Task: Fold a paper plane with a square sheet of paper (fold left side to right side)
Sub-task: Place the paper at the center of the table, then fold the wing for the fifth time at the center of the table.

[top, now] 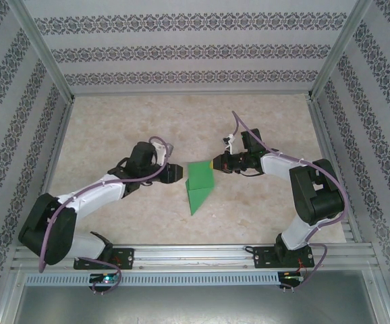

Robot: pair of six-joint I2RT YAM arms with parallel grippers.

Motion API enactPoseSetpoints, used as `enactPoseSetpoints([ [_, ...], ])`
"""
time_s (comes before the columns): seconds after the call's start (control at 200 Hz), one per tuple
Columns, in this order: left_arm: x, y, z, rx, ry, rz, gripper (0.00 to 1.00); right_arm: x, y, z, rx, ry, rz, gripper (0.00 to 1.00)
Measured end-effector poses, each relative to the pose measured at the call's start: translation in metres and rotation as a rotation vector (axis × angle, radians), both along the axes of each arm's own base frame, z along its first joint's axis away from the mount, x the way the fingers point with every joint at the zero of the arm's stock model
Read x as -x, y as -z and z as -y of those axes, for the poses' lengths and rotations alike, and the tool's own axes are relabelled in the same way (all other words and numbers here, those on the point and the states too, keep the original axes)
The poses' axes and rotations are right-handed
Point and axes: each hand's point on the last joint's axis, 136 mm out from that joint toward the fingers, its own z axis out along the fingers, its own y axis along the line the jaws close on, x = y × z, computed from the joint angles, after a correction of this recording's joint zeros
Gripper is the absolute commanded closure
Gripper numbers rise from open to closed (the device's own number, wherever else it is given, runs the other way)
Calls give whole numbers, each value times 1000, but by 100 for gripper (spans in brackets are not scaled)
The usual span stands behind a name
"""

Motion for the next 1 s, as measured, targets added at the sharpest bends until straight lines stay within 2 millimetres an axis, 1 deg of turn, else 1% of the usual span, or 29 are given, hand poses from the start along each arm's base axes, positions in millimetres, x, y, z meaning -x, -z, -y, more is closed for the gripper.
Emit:
enactPoseSetpoints([
  [0.215, 36, -8, 30, -161, 103, 78, 52, 0, 3, 2, 14, 40, -61, 100],
  [0.36, 55, -4, 53, -258, 151, 112, 51, -1, 4, 4, 24, 63, -87, 100],
  [0.48, 66, 6, 78, -346, 190, 138, 51, -2, 4, 5, 31, 78, -100, 100],
  [0.605, 71, 20, 98, -439, 210, 156, 50, -1, 6, 4, 38, 82, -111, 100],
  [0.705, 69, 33, 106, -517, 209, 163, 50, -1, 8, 4, 42, 86, -118, 100],
  [0.854, 62, 50, 107, -619, 191, 160, 48, -2, 11, 5, 49, 90, -124, 100],
  [0.999, 58, 65, 106, -676, 177, 144, 48, -2, 13, 5, 52, 91, -129, 100],
])
